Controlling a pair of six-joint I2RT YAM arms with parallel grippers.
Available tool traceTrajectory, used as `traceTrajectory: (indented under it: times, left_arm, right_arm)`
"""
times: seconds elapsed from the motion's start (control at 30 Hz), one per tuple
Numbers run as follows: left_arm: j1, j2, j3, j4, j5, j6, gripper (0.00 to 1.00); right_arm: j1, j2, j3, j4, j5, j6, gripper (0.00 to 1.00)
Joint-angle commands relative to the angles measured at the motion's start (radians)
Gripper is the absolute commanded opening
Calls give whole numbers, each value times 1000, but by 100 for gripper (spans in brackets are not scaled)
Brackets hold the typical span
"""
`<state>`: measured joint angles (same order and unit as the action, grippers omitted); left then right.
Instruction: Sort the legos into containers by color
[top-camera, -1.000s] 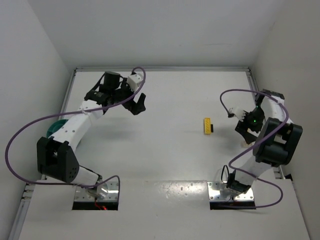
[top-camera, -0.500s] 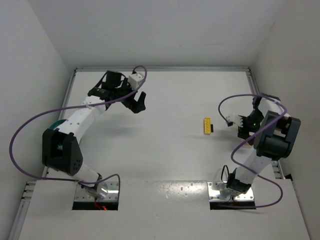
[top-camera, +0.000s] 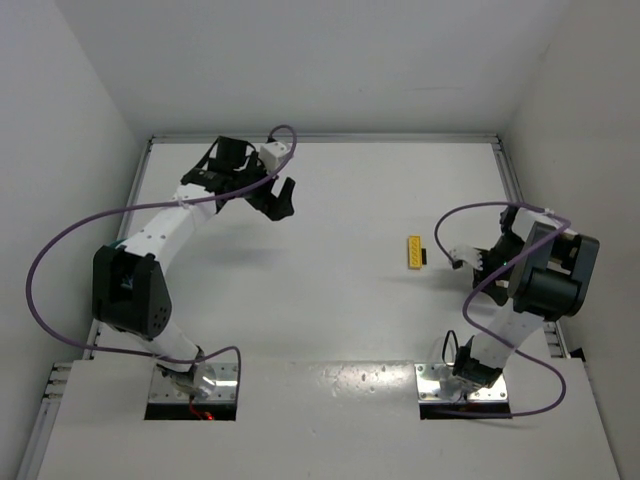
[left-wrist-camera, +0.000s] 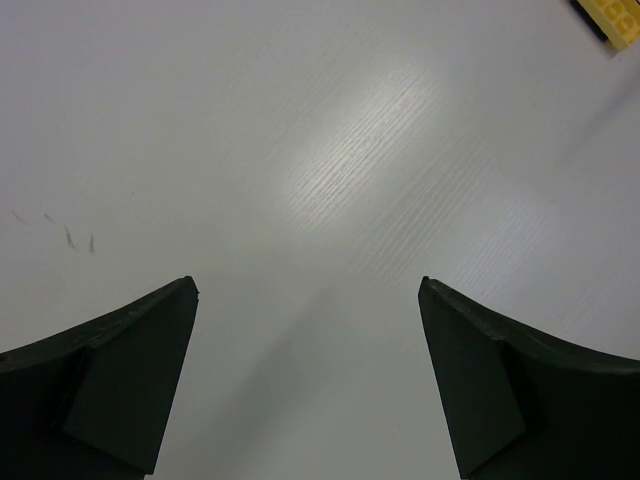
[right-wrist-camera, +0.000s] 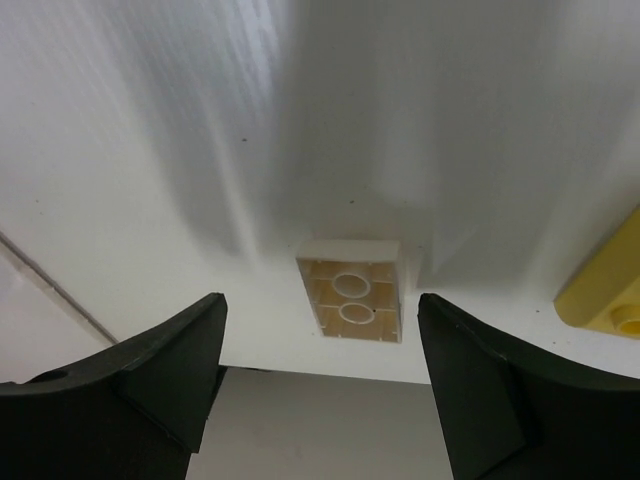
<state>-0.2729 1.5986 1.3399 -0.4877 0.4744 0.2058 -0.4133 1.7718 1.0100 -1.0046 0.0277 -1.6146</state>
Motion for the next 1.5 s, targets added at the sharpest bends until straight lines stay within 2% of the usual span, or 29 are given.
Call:
traceTrajectory:
  times: [0.0, 0.1, 0.13, 0.37, 0.53, 0.57, 0.63, 0.7, 0.77, 0.87, 1.0, 1.03, 1.07, 1.2, 1.27, 1.37, 1.47]
  left_arm:
    - [11, 1, 48, 14, 15, -17, 99]
    - [11, 1, 48, 14, 6, -28, 99]
    - [11, 1, 48, 14, 6, -28, 99]
    - [11, -9, 30, 34, -22, -46, 99]
    - [35, -42, -5, 75, -7, -138, 99]
    - [35, -57, -14, 89, -49, -169, 99]
    - [55, -57, -15, 89, -85, -244, 99]
    - [118, -57, -36, 89, 5, -275, 99]
    - [158, -57, -51, 89, 102, -318, 99]
    - [227, -57, -61, 89, 240, -356, 93]
    - [247, -48, -51, 89, 331, -365, 93]
    - [247, -48, -41, 89, 331, -365, 93]
    - [247, -57, -29, 89, 331, -376, 93]
    - [227, -77, -19, 89, 331, -410, 93]
    - [218, -77, -19, 89, 331, -448, 93]
    - [207, -98, -39, 158, 322, -534, 93]
    - [196, -98, -50, 208, 302, -595, 93]
  right_arm:
    - [-7, 9, -4, 44, 9, 15, 77]
    - [-16, 23, -4, 86, 18, 33, 69]
    - [-16, 32, -4, 86, 18, 33, 62]
    - [-27, 32, -22, 155, 9, 58, 34]
    - [-27, -18, -5, 100, -87, 102, 27]
    - [-18, -37, 18, 81, -116, 116, 26]
    - [8, -98, 62, 32, -237, 183, 24]
    - [34, -136, 88, 15, -369, 240, 21]
    - [93, -161, 116, 15, -451, 333, 21]
    - [178, -170, 154, 50, -537, 483, 20]
    - [329, -102, 272, 159, -607, 741, 17]
    - [397, -75, 306, 196, -624, 798, 15]
    - [433, -45, 346, 207, -635, 902, 15]
    - [579, 95, 585, 305, -690, 1139, 13]
    - [660, 135, 645, 369, -701, 1206, 13]
    - [749, 218, 804, 379, -690, 1307, 13]
    - [818, 262, 874, 370, -655, 1352, 13]
